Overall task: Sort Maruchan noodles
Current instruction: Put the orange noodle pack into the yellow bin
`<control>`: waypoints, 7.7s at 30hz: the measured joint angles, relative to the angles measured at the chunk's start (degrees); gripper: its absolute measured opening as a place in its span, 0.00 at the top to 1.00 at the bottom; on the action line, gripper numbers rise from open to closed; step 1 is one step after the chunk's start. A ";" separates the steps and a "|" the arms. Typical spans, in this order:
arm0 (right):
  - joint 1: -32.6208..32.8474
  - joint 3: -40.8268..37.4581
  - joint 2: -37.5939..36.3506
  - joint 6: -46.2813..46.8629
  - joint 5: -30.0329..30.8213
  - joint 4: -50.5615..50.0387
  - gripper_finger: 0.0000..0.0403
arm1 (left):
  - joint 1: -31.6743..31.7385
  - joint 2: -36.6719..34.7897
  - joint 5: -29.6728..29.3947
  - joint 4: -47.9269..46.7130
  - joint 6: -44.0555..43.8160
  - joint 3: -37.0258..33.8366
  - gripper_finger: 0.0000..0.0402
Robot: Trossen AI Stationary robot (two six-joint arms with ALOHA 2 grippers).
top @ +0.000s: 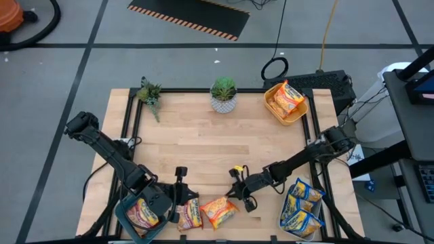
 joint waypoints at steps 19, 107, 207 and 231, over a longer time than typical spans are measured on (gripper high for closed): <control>5.45 0.03 -20.04 1.06 27.06 -12.11 1.00 | 4.57 0.82 -6.05 6.59 -3.83 -0.02 0.96; 10.97 0.14 -23.58 -4.93 28.56 -14.21 0.96 | 13.57 16.09 17.84 25.26 -2.48 -0.07 0.66; 1.00 0.08 -43.34 8.56 21.39 -33.53 0.72 | 16.78 8.65 -2.64 28.23 6.10 -0.07 0.31; -21.68 0.12 -55.67 5.89 34.67 -59.06 0.71 | 29.31 2.89 -2.60 10.25 2.95 -0.07 0.31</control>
